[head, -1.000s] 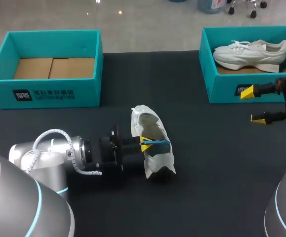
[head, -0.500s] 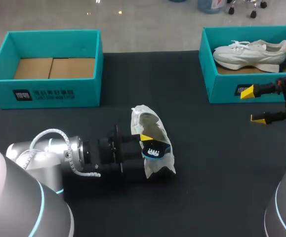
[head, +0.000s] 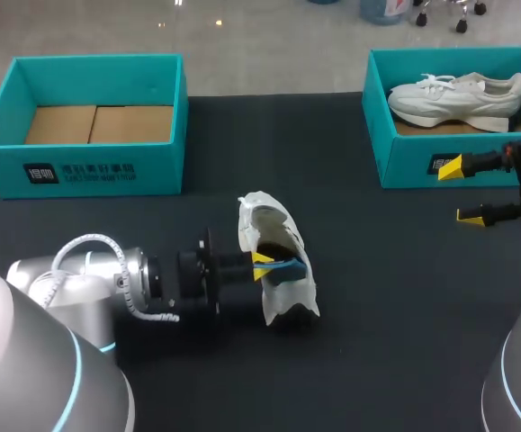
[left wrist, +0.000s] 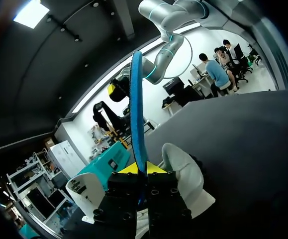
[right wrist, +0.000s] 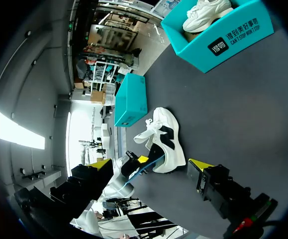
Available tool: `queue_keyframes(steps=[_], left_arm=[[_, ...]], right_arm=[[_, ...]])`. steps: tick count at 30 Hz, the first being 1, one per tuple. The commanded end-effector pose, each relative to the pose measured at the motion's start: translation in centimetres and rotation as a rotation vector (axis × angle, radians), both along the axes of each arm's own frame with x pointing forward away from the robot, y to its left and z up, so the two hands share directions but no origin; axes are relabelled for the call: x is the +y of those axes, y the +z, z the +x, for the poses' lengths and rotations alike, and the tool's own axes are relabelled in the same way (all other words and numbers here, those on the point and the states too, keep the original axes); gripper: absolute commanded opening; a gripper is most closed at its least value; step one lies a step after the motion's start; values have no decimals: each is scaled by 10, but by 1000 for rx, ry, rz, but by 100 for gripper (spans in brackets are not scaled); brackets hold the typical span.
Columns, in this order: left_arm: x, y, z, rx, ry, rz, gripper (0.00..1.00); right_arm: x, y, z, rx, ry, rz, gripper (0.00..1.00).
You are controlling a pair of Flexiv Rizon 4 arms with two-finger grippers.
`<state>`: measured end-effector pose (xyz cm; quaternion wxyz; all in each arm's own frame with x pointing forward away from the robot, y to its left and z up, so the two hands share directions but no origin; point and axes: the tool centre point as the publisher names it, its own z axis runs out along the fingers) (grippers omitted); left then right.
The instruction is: Take the shoe out of the shoebox, open the shoe tongue, remove and reinsert the insole, then place the shoe into the shoebox
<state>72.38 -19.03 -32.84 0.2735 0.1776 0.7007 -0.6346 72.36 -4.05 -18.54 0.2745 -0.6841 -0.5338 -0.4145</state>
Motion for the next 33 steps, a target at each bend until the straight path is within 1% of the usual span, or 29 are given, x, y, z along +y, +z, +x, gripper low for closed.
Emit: queue_keyframes(steps=[1,5,6,7,8,9,12,17,19,22,29,33], left_arm=[[-5,-7,9,15,20,-2,0],[-3,-9,14,20,37,-1,0],[-3,-7,14,21,39,-2,12],[-2,-6,13,21,40,-3,31],[-1,-3,11,21,40,-4,40],[0,-1,9,19,37,-7,41],[2,5,3,13,28,-14,40],[2,14,-9,-5,-2,-16,32],[1,14,-12,-6,-11,-9,22],[-3,12,-12,-1,-21,-3,0],[-14,3,-2,6,-15,-7,0],[-16,-1,5,16,9,3,0]], right_arm=[[0,0,0,2,-1,-3,100],[0,0,0,2,-1,-3,100],[0,0,0,2,-1,-3,100],[0,0,0,2,-1,-3,100],[0,0,0,2,-1,-3,100],[0,0,0,2,-1,-3,100],[0,0,0,2,-1,-3,100],[0,0,0,2,-1,-3,100],[0,0,0,2,-1,-3,100],[0,0,0,2,-1,-3,100],[0,0,0,2,-1,-3,100],[0,0,0,2,-1,-3,100]])
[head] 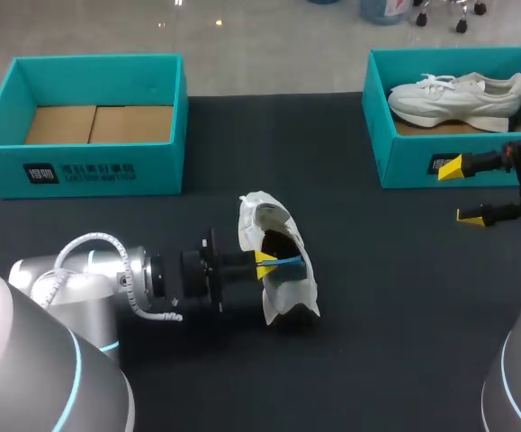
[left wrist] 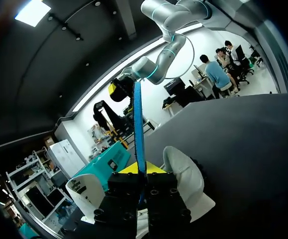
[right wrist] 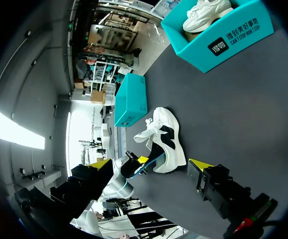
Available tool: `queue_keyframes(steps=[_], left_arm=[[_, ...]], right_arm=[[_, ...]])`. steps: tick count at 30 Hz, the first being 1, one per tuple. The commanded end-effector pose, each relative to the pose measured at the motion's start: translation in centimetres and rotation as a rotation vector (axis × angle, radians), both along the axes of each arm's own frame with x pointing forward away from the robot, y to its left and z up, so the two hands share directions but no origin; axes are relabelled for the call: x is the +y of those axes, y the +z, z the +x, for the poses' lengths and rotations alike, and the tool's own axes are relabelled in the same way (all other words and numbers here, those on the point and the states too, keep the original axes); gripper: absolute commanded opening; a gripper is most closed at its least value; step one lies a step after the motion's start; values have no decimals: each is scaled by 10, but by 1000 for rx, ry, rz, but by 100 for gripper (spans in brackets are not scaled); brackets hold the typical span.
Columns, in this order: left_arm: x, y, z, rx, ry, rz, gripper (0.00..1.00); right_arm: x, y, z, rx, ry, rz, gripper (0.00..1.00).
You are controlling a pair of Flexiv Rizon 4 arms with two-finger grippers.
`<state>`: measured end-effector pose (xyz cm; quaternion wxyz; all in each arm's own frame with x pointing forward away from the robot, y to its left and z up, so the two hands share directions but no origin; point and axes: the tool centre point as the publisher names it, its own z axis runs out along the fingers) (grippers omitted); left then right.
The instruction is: Take the shoe out of the shoebox, open the shoe tongue, remove and reinsert the insole, then place the shoe into the shoebox
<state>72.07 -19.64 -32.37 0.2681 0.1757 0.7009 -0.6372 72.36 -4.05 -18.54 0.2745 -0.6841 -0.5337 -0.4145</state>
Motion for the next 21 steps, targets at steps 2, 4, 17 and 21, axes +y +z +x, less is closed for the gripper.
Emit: queue_keyframes(steps=[2,4,17,21], left_arm=[[-10,-7,12,7,20,7,0],[-9,-8,15,8,24,8,0],[-2,-8,14,24,25,29,0],[-2,-8,11,22,17,28,0]], right_arm=[[0,0,0,2,-1,-3,100],[0,0,0,2,-1,-3,100],[0,0,0,2,-1,-3,100],[0,0,0,2,-1,-3,100]])
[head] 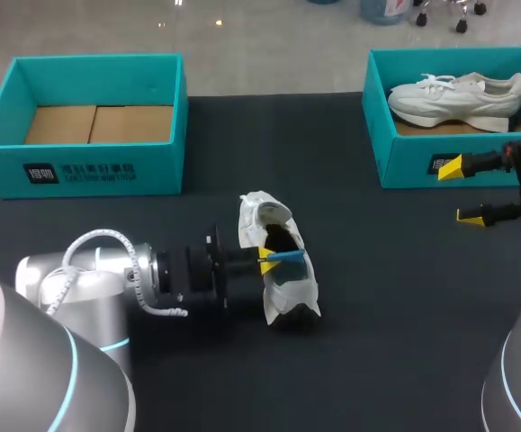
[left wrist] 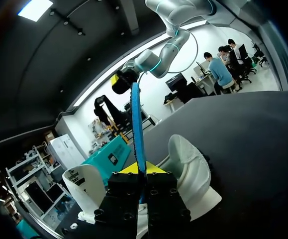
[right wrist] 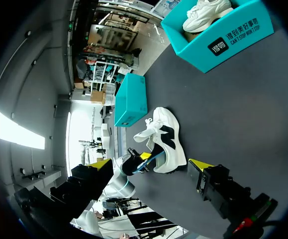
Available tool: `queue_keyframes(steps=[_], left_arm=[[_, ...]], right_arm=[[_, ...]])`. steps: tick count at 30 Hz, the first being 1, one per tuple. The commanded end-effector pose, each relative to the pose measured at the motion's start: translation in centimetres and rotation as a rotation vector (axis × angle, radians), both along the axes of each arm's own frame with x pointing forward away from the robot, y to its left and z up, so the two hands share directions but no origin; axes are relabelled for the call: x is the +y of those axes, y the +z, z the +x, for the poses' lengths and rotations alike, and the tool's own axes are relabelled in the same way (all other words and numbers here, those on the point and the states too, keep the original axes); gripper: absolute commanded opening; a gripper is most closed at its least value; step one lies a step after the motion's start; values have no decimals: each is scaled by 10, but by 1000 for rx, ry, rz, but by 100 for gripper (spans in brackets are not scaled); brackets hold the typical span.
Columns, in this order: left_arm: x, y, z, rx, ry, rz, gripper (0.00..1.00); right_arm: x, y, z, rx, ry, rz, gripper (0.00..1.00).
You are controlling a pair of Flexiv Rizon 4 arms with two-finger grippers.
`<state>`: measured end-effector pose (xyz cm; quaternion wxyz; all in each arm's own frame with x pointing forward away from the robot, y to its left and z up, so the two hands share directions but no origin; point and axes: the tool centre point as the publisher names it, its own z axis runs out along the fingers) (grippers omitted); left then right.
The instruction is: Take the shoe out of the shoebox, open the shoe tongue, remove and reinsert the insole, then place the shoe into the shoebox
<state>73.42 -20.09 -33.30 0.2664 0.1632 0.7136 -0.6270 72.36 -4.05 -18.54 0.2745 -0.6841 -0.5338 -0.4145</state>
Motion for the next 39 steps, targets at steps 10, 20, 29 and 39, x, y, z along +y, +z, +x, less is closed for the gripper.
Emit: queue_keyframes(steps=[10,20,29,39], left_arm=[[0,2,-5,-14,-19,-8,0],[-11,-1,-1,-6,-7,-37,0],[-8,-3,-4,13,-6,9,0],[-2,-12,8,4,25,49,0]], right_arm=[[0,0,0,2,-1,-3,100],[0,0,0,2,-1,-3,100],[0,0,0,2,-1,-3,100],[0,0,0,2,-1,-3,100]])
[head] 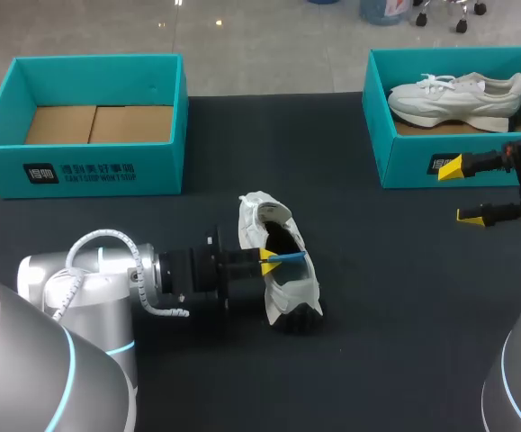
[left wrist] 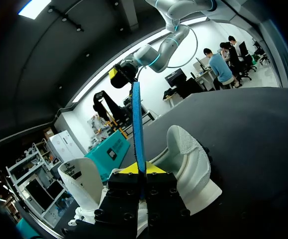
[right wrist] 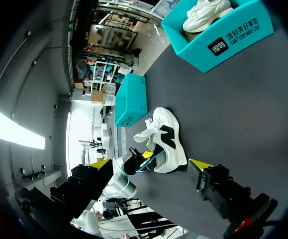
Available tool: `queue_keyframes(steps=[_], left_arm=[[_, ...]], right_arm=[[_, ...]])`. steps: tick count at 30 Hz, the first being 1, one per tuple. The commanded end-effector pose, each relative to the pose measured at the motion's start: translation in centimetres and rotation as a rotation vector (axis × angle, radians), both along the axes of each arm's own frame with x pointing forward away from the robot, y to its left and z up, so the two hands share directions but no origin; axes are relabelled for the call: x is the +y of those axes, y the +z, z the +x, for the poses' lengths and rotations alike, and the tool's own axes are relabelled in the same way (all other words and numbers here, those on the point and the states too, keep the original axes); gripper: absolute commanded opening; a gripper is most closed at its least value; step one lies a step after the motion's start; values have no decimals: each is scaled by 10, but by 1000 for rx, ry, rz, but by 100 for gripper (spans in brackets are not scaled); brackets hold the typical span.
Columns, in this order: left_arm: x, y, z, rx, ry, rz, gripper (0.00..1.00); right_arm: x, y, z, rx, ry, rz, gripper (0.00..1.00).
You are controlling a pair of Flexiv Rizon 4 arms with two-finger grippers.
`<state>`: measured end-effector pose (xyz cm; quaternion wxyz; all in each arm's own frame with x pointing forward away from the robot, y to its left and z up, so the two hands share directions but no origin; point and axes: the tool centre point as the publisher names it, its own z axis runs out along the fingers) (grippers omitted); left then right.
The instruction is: Take the shoe out of the shoebox, open the shoe tongue, remove and reinsert the insole, then place the shoe into the shoebox
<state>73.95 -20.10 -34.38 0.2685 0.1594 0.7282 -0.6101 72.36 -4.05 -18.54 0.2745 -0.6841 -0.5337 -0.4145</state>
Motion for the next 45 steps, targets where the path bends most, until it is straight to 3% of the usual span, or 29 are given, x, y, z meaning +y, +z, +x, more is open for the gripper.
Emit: queue_keyframes(steps=[1,5,6,7,8,12,17,20,21,41,42,44,45], left_arm=[[-1,-2,3,1,3,11,0],[0,-2,3,5,6,16,0],[0,-1,2,5,7,15,11],[1,1,1,4,7,14,33],[1,4,-1,2,6,9,47],[2,13,-9,-10,-10,-2,46],[0,13,-11,-13,-20,-2,33],[-1,8,-10,-10,-27,17,2],[-1,7,-10,-13,-28,23,0],[-6,-6,15,-51,-10,116,0],[-5,-6,14,-51,-9,115,2],[-3,-1,11,-49,-6,109,31],[-3,1,9,-48,-7,105,38]], right_arm=[[0,0,0,2,-1,-3,100],[0,0,0,2,-1,-3,100],[0,0,0,2,-1,-3,100],[0,0,0,2,-1,-3,100],[0,0,0,2,-1,-3,100],[0,0,0,2,-1,-3,100],[0,0,0,2,-1,-3,100],[0,0,0,2,-1,-3,100],[0,0,0,2,-1,-3,100],[0,0,0,2,-1,-3,100],[0,0,0,2,-1,-3,100],[0,0,0,2,-1,-3,100],[0,0,0,2,-1,-3,100]])
